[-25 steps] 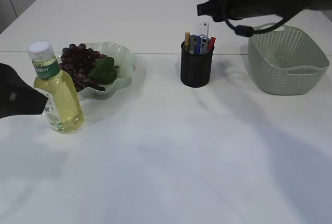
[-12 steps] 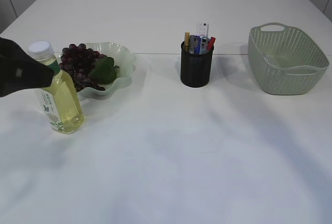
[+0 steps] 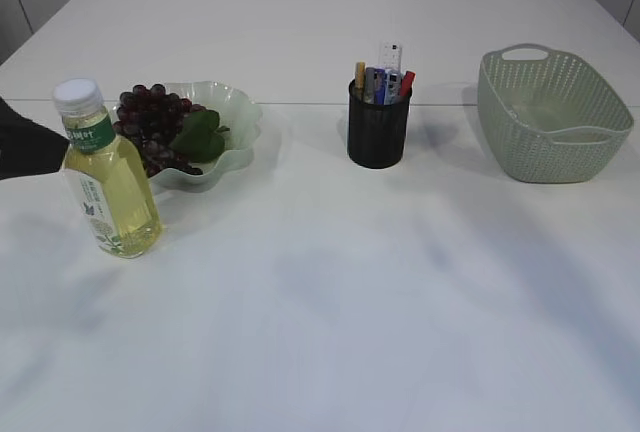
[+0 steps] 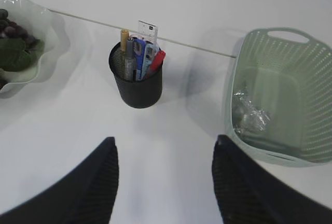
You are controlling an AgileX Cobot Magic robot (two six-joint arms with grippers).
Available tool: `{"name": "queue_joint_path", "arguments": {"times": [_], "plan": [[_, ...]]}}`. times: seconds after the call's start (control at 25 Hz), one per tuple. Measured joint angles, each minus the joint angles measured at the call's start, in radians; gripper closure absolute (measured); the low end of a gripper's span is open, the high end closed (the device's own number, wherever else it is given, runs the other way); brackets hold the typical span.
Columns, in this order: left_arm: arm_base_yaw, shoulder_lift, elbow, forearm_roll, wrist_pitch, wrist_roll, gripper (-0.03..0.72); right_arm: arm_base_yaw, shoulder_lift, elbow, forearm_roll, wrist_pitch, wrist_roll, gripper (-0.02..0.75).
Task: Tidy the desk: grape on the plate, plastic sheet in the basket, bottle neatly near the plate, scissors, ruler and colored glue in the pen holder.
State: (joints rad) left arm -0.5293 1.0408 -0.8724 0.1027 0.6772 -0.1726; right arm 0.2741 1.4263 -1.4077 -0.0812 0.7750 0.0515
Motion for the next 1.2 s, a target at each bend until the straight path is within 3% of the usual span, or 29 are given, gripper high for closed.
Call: {"name": "queue_joint_path", "arguments": {"times": [0.28, 0.56, 0.8, 1.2], "plan": [[0.01, -0.062, 0.0, 0.094, 0.034, -0.002, 0.252, 0.0, -0.161, 0.188, -0.043, -0.087, -0.002, 0.281], [0.142, -0.139, 0.0, 0.185, 0.115, -0.028, 0.252, 0.0, -0.377, 0.375, -0.077, -0.129, -0.002, 0.281], [0.234, -0.271, 0.0, 0.196, 0.215, -0.029, 0.252, 0.0, -0.571, 0.493, -0.089, -0.131, -0.002, 0.281], [0.244, -0.597, 0.0, 0.177, 0.434, -0.029, 0.256, 0.0, -0.805, 0.574, -0.102, -0.054, -0.004, 0.281]]}}
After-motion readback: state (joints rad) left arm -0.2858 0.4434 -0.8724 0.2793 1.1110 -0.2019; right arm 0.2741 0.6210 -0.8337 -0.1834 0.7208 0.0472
